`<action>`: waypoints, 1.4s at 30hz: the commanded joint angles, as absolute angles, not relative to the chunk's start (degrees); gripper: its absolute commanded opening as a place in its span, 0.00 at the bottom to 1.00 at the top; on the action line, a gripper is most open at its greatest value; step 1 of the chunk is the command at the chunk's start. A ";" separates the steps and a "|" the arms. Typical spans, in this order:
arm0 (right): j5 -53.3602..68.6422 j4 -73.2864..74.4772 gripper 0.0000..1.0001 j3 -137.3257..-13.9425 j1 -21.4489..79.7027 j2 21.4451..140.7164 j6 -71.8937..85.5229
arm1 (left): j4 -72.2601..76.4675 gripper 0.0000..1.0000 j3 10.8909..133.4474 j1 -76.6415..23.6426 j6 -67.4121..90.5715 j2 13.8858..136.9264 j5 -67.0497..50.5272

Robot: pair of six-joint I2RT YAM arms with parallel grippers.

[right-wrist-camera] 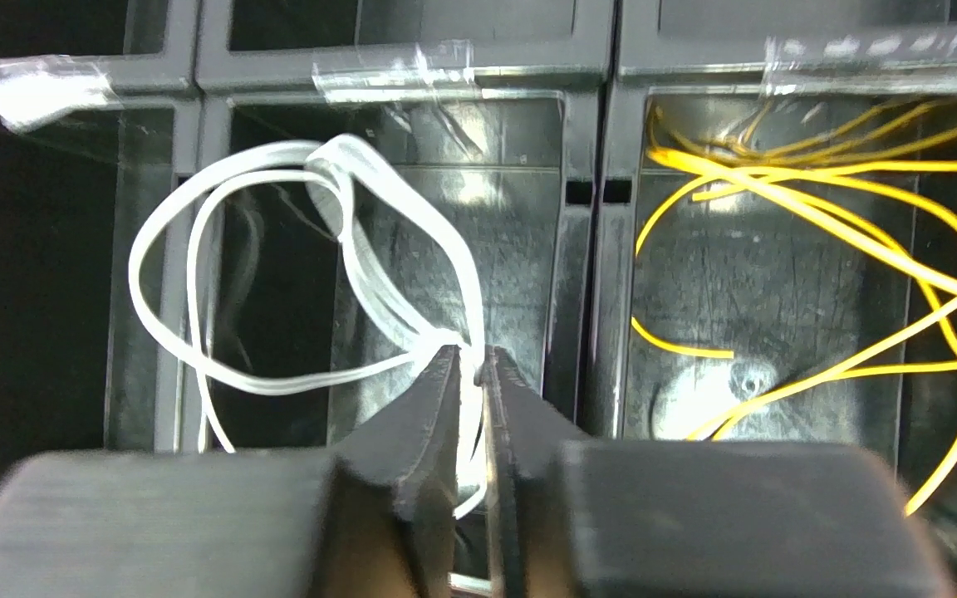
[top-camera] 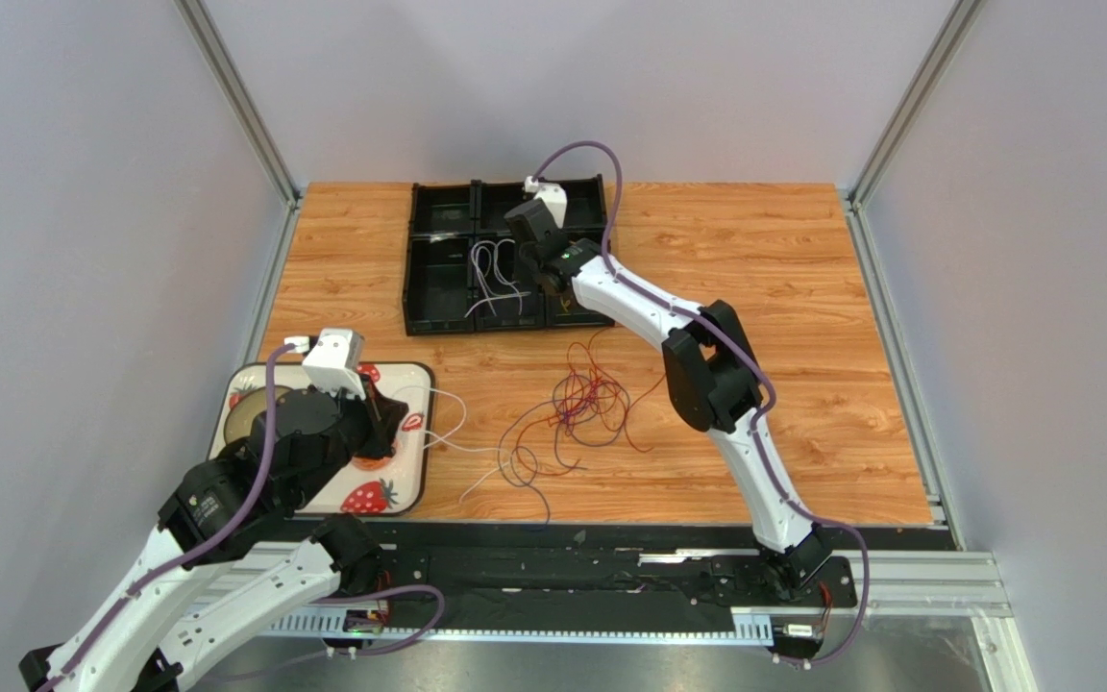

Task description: Untangle the cables

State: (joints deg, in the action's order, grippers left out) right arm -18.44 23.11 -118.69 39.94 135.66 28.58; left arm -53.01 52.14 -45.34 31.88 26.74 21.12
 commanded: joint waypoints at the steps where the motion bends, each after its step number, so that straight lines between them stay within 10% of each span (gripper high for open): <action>1: -17.23 24.60 0.23 -123.48 40.25 135.27 28.48 | -53.09 0.00 52.73 -45.44 32.52 26.72 21.53; 13: -14.24 28.47 0.55 -125.25 40.17 128.77 25.75 | -53.17 0.00 52.73 -45.44 32.61 26.72 21.53; 42: -2.99 41.57 0.66 -129.99 44.56 136.22 12.48 | -53.09 0.00 52.65 -45.44 32.61 27.07 21.18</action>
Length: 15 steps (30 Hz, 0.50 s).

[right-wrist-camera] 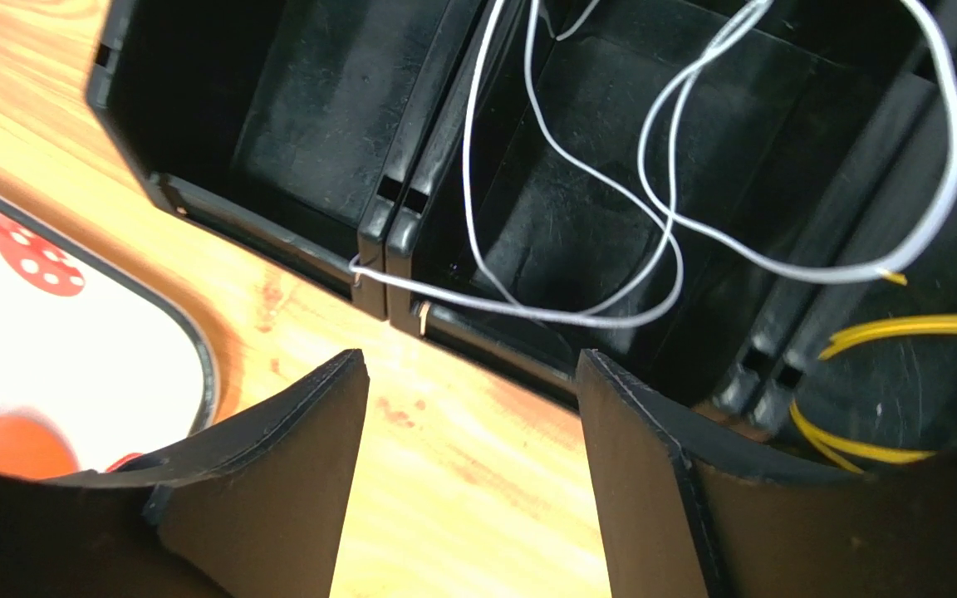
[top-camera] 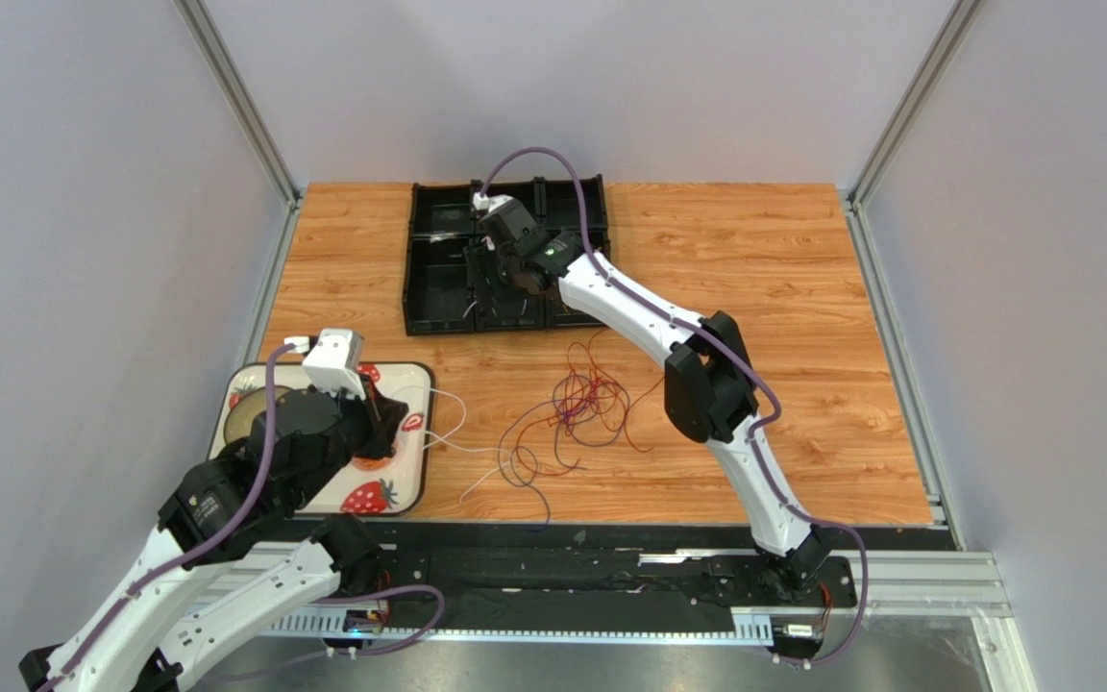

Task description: Untangle the cables

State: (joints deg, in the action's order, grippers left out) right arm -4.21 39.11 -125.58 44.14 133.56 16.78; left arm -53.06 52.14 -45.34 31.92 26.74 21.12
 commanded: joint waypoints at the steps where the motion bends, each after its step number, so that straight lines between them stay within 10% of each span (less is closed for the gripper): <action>1: -3.34 41.31 0.66 -130.16 44.56 136.40 12.31 | -53.09 0.00 52.65 -45.44 32.61 27.24 21.18; 15: -13.00 40.52 0.71 -138.69 44.65 142.47 5.36 | -53.09 0.00 52.65 -45.44 32.52 28.56 21.53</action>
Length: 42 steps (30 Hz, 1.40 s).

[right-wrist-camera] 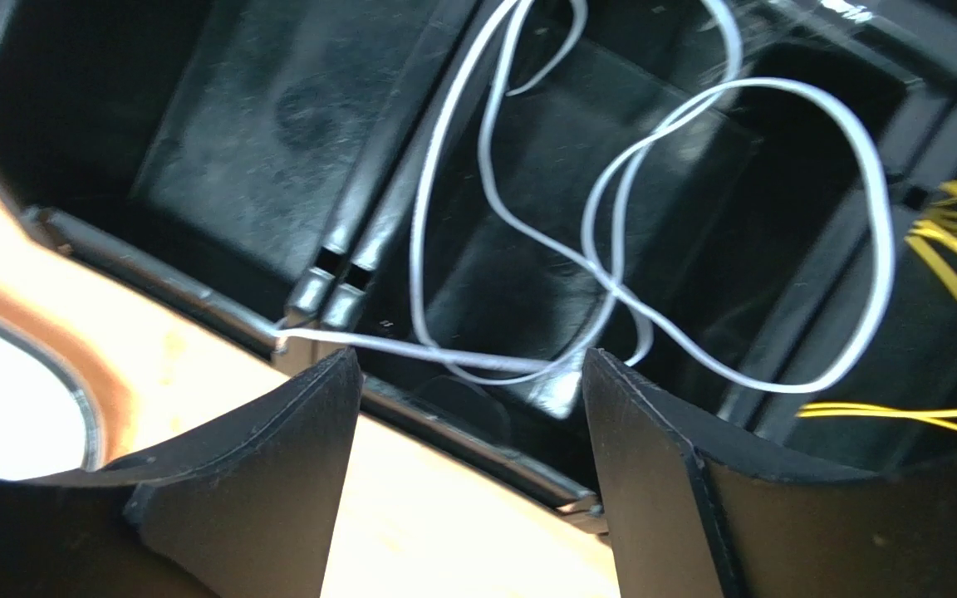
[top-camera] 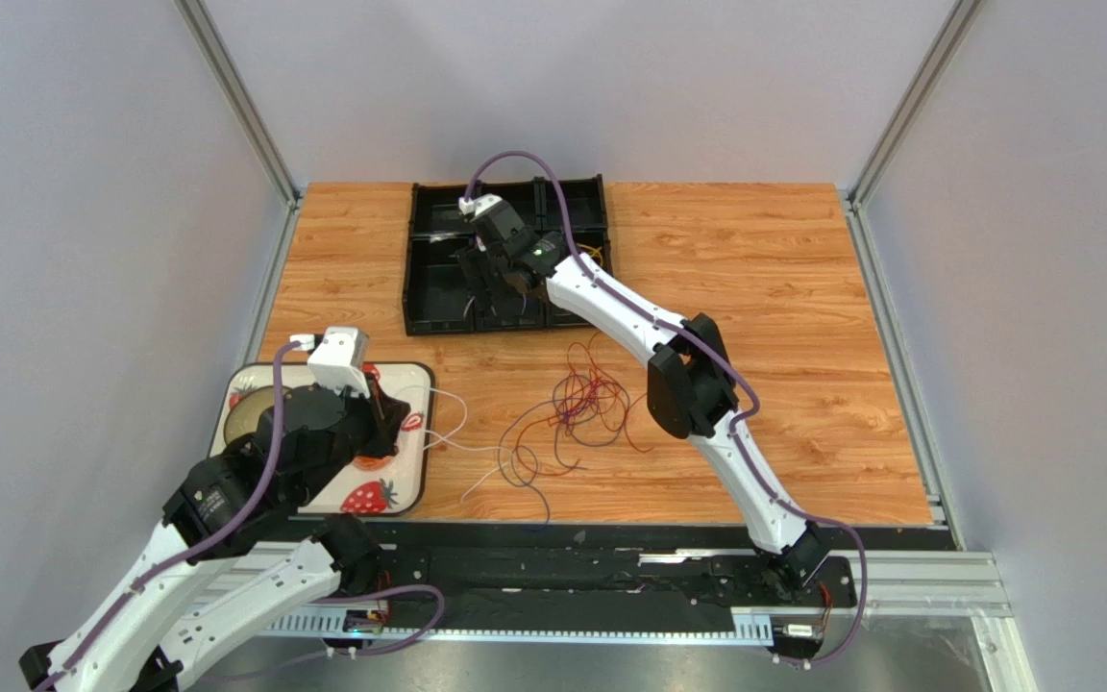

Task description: Untangle the cables

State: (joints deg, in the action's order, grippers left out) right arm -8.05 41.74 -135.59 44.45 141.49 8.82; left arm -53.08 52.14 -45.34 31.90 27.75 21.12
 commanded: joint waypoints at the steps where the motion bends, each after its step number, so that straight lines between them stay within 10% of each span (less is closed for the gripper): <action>1: -13.70 40.00 0.71 -138.78 44.74 142.64 5.10 | -53.17 0.00 52.65 -45.44 32.52 28.65 21.53; 13: -15.30 35.07 0.73 -142.82 40.87 145.90 4.58 | -53.17 0.00 52.73 -45.44 32.52 30.50 21.80; 19: -11.51 31.38 0.47 -142.21 39.99 145.72 3.08 | -53.26 0.00 52.82 -45.44 32.43 31.38 21.97; 42: -18.28 33.84 0.44 -139.04 36.56 140.98 6.85 | -53.35 0.00 52.91 -45.44 32.52 32.43 22.32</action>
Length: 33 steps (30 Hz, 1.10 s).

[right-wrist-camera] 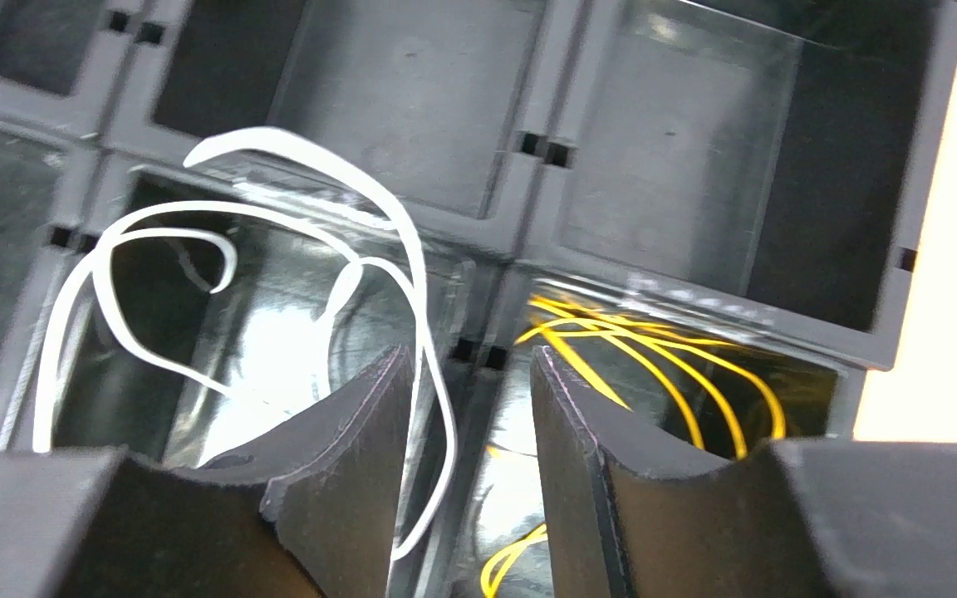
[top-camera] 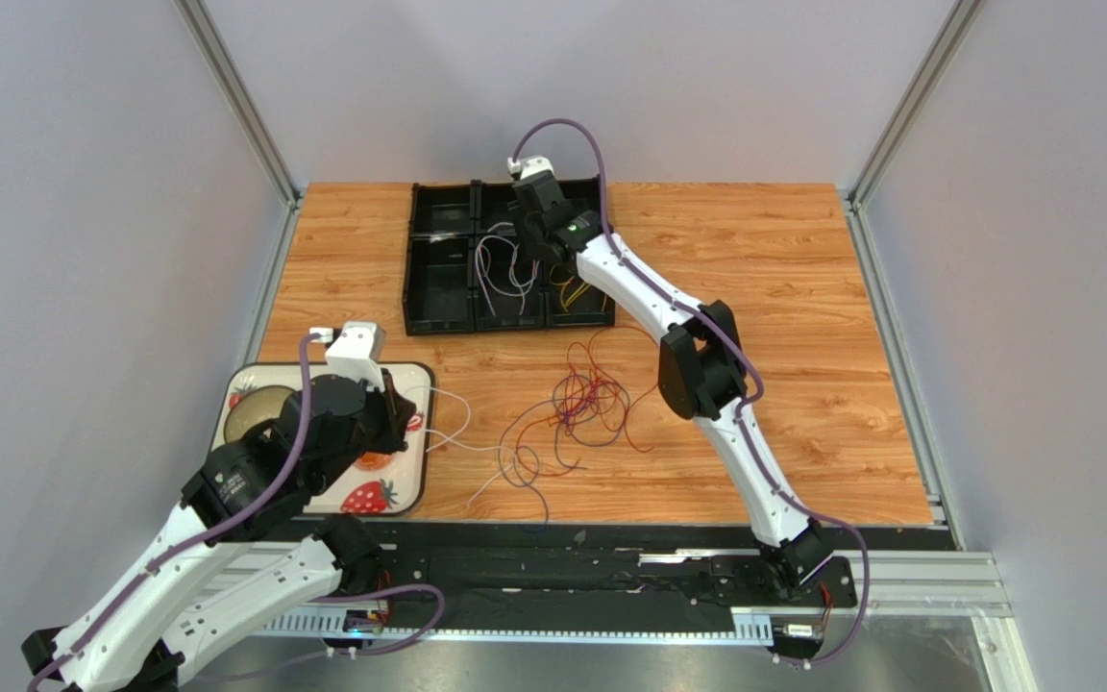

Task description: Untangle the cables

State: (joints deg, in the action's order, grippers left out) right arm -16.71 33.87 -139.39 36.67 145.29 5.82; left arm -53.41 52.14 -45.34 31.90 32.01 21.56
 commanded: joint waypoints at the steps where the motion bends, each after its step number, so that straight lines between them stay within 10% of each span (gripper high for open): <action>1: -18.11 34.01 0.45 -139.04 36.56 140.02 6.86 | -53.44 0.00 52.91 -45.44 32.61 32.52 22.41; 18: -6.15 39.73 0.57 -127.45 38.93 124.57 12.57 | -53.35 0.00 53.00 -45.44 32.78 32.87 22.85; 33: 11.24 32.35 0.58 -84.96 39.99 94.85 21.70 | -44.92 0.00 61.16 -45.44 27.34 39.72 23.55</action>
State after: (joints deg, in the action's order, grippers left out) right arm 3.66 37.45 -96.25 39.68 103.20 16.67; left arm -50.50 55.88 -45.34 30.57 38.11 22.41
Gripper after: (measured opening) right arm 0.573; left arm 0.010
